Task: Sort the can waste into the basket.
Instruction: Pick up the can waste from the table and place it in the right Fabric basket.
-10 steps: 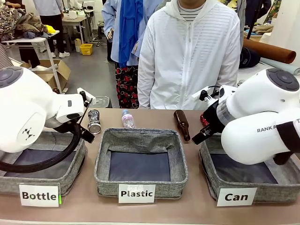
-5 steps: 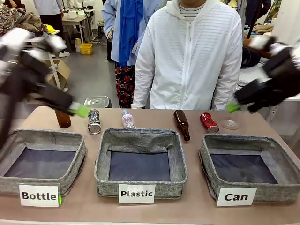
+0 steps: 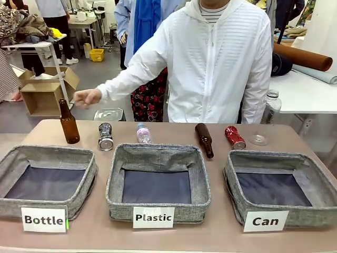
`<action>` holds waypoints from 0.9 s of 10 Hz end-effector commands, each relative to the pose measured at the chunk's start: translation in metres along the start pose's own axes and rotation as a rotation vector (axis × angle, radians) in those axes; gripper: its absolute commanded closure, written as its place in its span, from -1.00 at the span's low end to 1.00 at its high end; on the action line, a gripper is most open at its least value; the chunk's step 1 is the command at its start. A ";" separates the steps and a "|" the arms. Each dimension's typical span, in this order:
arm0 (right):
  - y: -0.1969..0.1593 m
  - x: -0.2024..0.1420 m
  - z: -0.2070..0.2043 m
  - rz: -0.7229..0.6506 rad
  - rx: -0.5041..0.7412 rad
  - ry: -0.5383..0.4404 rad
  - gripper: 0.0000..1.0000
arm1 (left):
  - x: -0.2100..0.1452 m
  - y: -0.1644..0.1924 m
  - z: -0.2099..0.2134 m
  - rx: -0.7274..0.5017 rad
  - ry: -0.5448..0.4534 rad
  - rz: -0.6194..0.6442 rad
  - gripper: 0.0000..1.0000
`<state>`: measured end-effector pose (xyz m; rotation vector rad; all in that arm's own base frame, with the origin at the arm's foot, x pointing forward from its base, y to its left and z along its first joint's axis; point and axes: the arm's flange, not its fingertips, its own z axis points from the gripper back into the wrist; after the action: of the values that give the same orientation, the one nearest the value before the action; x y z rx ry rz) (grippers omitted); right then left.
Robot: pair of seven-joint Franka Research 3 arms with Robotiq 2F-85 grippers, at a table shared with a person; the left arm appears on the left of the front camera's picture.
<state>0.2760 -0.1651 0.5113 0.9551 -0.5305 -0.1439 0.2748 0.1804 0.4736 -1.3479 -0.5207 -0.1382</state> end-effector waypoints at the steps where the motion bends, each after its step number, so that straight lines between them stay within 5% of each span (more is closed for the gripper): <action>1: -0.040 -0.032 -0.023 -0.072 0.061 -0.077 -1.00 | 0.001 0.019 -0.048 -0.015 -0.146 0.094 -1.00; 3: -0.057 -0.034 -0.022 -0.154 0.090 -0.150 -1.00 | -0.007 0.021 -0.075 0.026 -0.293 0.175 -1.00; 4: -0.052 -0.001 0.015 -0.121 0.044 -0.094 -1.00 | -0.008 0.020 -0.087 0.086 -0.342 0.185 -1.00; 5: -0.052 -0.001 0.015 -0.121 0.044 -0.094 -1.00 | 0.007 0.045 -0.029 -0.004 -0.235 0.191 -1.00; 8: -0.056 -0.002 0.010 -0.160 0.036 -0.090 -1.00 | 0.007 0.045 -0.029 -0.004 -0.235 0.191 -1.00; 9: -0.029 0.000 -0.002 -0.103 -0.100 -0.088 -1.00 | 0.007 0.045 -0.029 -0.004 -0.235 0.191 -1.00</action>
<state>0.2764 -0.1970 0.4787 0.9752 -0.5267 -0.3101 0.3053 0.1665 0.4343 -1.4287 -0.5746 0.2097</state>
